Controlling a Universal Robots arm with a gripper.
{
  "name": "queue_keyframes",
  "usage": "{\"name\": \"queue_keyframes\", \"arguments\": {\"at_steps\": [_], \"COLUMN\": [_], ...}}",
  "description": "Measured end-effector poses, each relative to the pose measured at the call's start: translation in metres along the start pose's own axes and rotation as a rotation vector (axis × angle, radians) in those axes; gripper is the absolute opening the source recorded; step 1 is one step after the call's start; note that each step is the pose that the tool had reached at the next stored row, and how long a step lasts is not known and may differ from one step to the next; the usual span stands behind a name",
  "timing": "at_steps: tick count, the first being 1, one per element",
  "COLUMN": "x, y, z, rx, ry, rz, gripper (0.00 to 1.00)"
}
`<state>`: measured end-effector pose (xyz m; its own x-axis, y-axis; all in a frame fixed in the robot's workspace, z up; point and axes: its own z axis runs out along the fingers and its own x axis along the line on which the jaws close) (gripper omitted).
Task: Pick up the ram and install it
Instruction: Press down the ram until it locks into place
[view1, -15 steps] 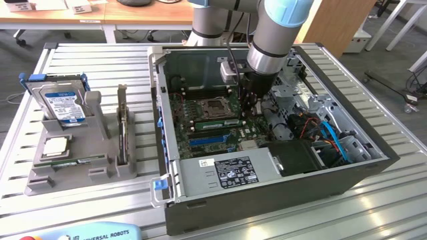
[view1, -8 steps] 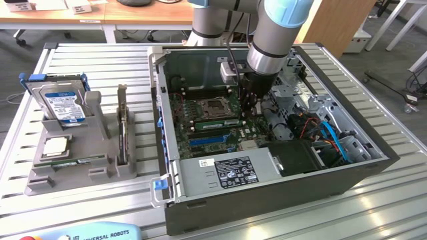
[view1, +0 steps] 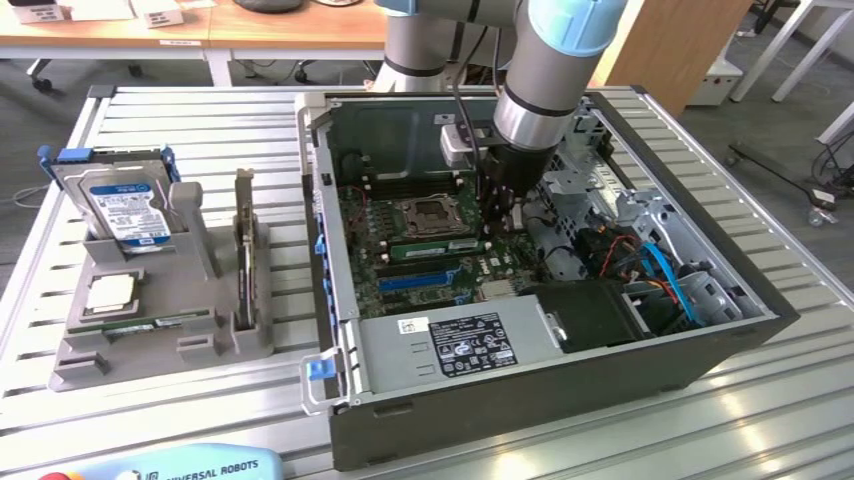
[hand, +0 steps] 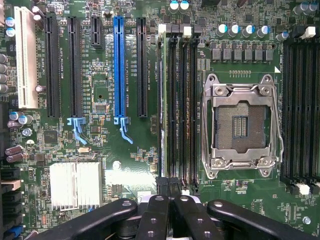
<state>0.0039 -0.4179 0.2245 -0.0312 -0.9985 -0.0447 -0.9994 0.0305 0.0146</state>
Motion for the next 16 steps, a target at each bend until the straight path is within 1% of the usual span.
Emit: {"name": "queue_keyframes", "arguments": {"at_steps": [16], "x": [0.0001], "y": [0.0000], "z": [0.0019], "rx": [-0.0001], "ry": [0.0002], "rz": [0.000], "gripper": [0.10]}}
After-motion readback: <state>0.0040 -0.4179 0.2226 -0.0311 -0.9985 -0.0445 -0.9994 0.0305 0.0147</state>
